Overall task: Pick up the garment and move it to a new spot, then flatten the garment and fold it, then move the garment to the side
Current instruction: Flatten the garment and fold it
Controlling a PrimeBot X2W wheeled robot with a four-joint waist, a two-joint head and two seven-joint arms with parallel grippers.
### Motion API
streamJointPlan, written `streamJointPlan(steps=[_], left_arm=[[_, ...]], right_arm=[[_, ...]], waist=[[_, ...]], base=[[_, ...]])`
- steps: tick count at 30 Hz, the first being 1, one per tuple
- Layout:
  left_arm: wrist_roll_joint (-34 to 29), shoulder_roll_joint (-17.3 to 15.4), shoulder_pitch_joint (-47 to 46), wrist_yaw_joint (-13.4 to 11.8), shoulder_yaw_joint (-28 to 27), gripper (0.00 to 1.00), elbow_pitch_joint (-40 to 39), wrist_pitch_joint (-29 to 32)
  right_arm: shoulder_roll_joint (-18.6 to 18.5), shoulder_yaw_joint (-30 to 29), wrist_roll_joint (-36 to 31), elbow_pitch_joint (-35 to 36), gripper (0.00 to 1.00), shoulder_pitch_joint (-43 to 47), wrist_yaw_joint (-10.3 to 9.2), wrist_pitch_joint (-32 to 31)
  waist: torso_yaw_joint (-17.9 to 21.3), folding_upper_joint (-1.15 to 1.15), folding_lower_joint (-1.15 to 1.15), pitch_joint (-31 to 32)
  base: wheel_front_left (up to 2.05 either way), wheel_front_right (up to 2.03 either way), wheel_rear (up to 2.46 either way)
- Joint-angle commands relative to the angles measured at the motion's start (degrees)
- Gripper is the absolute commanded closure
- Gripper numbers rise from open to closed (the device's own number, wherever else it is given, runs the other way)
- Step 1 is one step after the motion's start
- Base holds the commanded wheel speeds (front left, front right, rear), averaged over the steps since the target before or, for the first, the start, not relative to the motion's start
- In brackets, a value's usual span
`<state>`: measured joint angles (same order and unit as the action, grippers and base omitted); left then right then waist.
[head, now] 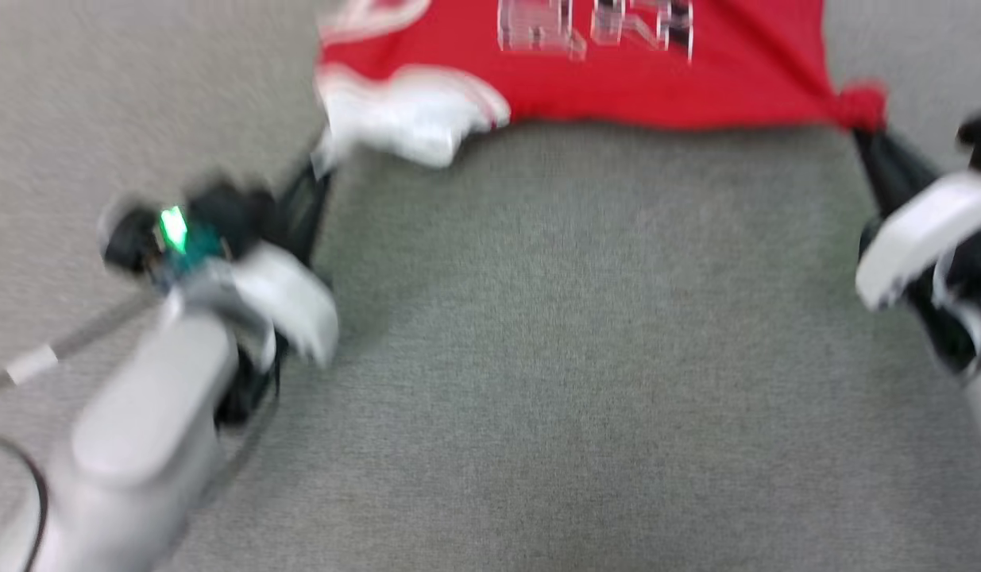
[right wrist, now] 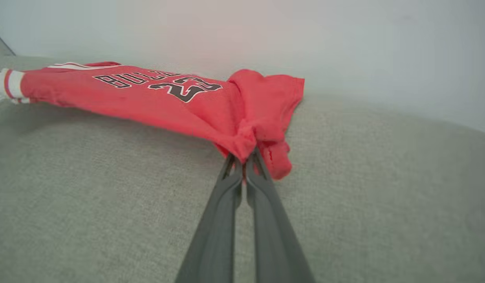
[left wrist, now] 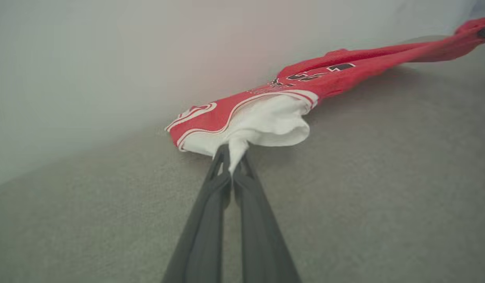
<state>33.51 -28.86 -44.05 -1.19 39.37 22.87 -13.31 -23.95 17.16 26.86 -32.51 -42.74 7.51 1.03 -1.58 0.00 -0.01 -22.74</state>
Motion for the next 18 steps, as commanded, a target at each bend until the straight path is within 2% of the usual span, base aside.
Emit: streamJointPlan(steps=[1,11,12,18], left_arm=[[0.34,-1.67,4.65,-1.03,1.15,1.0,-2.8,1.45],[6.19,-11.8,24.7,-6.26,2.15,1.0,-18.22,10.37],[6.19,-11.8,24.7,-6.26,2.15,1.0,-18.22,10.37],[10.22,-16.68,33.36,-7.68,3.56,1.0,-26.23,15.26]], right_arm=[[-1.27,0.85,0.95,1.04,1.0,4.0,-0.05,0.04],[-5.92,2.25,4.0,5.94,1.0,18.63,-0.06,-1.37],[-5.92,2.25,4.0,5.94,1.0,18.63,-0.06,-1.37],[-8.32,1.92,4.52,9.99,1.0,26.38,-0.07,-4.92]], waist=[[-0.71,0.0,0.01,5.25],[-1.8,0.0,0.01,13.23],[-1.8,0.0,0.01,13.23],[-2.45,0.0,0.01,16.76]], base=[[0.0,0.0,0.0],[0.0,0.0,0.0],[0.0,0.0,0.0],[0.0,0.0,0.0]])
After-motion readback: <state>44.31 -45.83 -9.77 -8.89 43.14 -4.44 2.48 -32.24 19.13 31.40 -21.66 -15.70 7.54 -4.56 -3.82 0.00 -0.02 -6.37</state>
